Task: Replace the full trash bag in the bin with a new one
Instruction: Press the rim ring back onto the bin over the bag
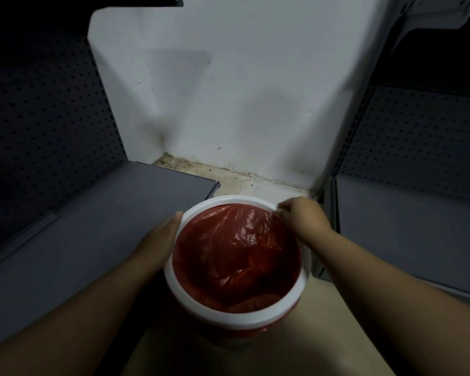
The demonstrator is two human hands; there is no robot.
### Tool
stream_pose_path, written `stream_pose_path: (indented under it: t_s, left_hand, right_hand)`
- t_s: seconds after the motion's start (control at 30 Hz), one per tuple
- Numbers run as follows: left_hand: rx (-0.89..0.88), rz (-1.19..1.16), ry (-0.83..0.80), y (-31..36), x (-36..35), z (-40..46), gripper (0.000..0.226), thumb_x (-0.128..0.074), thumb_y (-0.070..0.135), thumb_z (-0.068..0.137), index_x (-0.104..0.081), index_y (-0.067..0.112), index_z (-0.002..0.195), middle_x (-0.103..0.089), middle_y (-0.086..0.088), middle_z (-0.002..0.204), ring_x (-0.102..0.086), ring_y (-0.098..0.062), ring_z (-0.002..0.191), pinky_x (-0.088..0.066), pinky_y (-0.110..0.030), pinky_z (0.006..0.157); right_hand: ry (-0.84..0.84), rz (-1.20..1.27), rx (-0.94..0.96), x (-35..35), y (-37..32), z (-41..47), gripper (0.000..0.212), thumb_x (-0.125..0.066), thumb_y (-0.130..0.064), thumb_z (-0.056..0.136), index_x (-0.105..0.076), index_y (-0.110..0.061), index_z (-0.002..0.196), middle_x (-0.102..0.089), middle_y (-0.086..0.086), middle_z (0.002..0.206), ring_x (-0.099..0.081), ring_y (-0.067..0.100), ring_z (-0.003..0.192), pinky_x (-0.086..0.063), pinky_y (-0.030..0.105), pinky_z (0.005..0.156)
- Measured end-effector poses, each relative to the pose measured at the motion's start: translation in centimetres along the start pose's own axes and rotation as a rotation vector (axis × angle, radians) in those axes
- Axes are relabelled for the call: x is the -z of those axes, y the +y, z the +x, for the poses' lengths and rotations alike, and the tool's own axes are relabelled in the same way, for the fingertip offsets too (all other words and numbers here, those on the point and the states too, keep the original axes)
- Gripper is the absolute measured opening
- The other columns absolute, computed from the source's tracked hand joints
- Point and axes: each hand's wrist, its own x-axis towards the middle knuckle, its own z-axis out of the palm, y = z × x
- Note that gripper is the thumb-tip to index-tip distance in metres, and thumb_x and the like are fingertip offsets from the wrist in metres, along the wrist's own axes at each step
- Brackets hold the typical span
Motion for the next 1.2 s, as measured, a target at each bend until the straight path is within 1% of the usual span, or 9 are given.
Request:
stream_pose_path:
  t_s: [0.1, 0.13, 0.2, 0.33, 0.47, 0.67, 0.83, 1.0, 1.2]
  left_hand:
    - [-0.063, 0.151, -0.014, -0.4, -0.3, 0.6, 0.048, -0.023, 0.047, 0.096, -0.05, 0.026, 0.129, -0.049, -0.001, 0.138, -0.045, -0.019, 0.126, -0.032, -0.038, 0.109]
    - [-0.088, 0.175, -0.015, -0.4, -0.4, 0.7, 0.048, -0.023, 0.043, 0.097, -0.041, 0.024, 0.137, -0.038, -0.002, 0.148, -0.035, -0.017, 0.135, -0.023, -0.036, 0.114]
    - [-0.139, 0.204, -0.017, -0.4, -0.8, 0.8, 0.048, -0.023, 0.036, 0.099, -0.03, 0.021, 0.143, -0.023, 0.001, 0.155, -0.02, -0.011, 0.142, -0.012, -0.027, 0.114]
    - [-0.197, 0.251, -0.016, -0.5, -1.4, 0.8, 0.047, -0.022, 0.034, 0.099, -0.027, 0.021, 0.144, -0.021, 0.003, 0.155, -0.016, -0.009, 0.143, -0.009, -0.024, 0.114]
    - [-0.222, 0.297, -0.013, -1.3, -1.9, 1.2, 0.046, -0.023, 0.031, 0.099, -0.029, 0.018, 0.142, -0.023, 0.0, 0.155, -0.017, -0.011, 0.143, -0.009, -0.025, 0.114]
    - [-0.253, 0.326, 0.006, -2.2, -2.3, 1.5, 0.045, -0.025, 0.029, 0.099, -0.033, 0.016, 0.141, -0.027, -0.001, 0.154, -0.021, -0.012, 0.142, -0.012, -0.031, 0.119]
    - [-0.24, 0.405, 0.005, -2.2, -2.4, 1.6, 0.047, -0.024, 0.033, 0.098, -0.031, 0.017, 0.142, -0.024, -0.001, 0.155, -0.017, -0.013, 0.144, -0.01, -0.035, 0.12]
    - [-0.3, 0.547, 0.046, -1.0, -2.4, 0.8, 0.07, -0.011, 0.05, 0.082, -0.029, 0.019, 0.143, -0.02, 0.0, 0.156, -0.011, -0.014, 0.145, -0.006, -0.035, 0.119]
    - [-0.383, 0.512, 0.029, -0.7, -4.2, -0.5, 0.069, -0.011, 0.05, 0.083, -0.028, 0.021, 0.142, -0.023, 0.0, 0.155, -0.013, -0.012, 0.144, -0.001, -0.025, 0.113]
  right_hand:
    - [-0.022, 0.129, 0.03, -0.3, 0.4, -1.0, 0.03, -0.045, -0.03, 0.097, -0.07, -0.02, 0.086, -0.068, 0.002, 0.082, -0.061, 0.025, 0.085, -0.045, 0.029, 0.067]
    - [-0.031, 0.176, 0.036, -0.4, 0.4, -1.3, 0.033, -0.04, -0.032, 0.099, -0.069, -0.019, 0.089, -0.067, 0.002, 0.084, -0.06, 0.025, 0.088, -0.044, 0.029, 0.07]
    - [-0.04, 0.271, 0.049, -0.5, 0.3, -1.9, 0.039, -0.034, -0.034, 0.1, -0.067, -0.016, 0.109, -0.068, 0.007, 0.106, -0.06, 0.026, 0.101, -0.046, 0.035, 0.087]
    - [-0.072, 0.333, 0.049, -0.8, 0.2, -2.3, 0.046, -0.028, -0.039, 0.101, -0.057, -0.014, 0.126, -0.059, 0.009, 0.131, -0.052, 0.026, 0.121, -0.038, 0.037, 0.101]
    - [-0.087, 0.222, 0.058, -1.6, 0.7, -2.2, 0.049, -0.024, -0.042, 0.1, -0.041, -0.023, 0.142, -0.04, 0.0, 0.15, -0.036, 0.019, 0.138, -0.026, 0.034, 0.113]
    - [-0.092, 0.076, 0.122, -2.4, 1.2, -1.8, 0.047, -0.024, -0.039, 0.101, -0.036, -0.025, 0.144, -0.035, -0.005, 0.153, -0.03, 0.014, 0.141, -0.022, 0.026, 0.113]
    - [-0.148, 0.024, 0.151, -2.3, 1.2, -1.8, 0.048, -0.022, -0.039, 0.101, -0.029, -0.023, 0.146, -0.026, -0.004, 0.156, -0.023, 0.013, 0.144, -0.015, 0.027, 0.116]
    - [-0.154, -0.162, 0.196, -2.3, 0.4, -3.2, 0.055, -0.018, -0.045, 0.099, -0.015, -0.022, 0.15, -0.011, 0.0, 0.16, -0.008, 0.017, 0.148, -0.002, 0.038, 0.12]
    - [-0.093, -0.216, 0.278, -3.7, -0.4, -6.2, 0.058, -0.016, -0.048, 0.098, -0.017, -0.02, 0.15, -0.013, -0.001, 0.16, -0.006, 0.012, 0.148, 0.007, 0.027, 0.114]
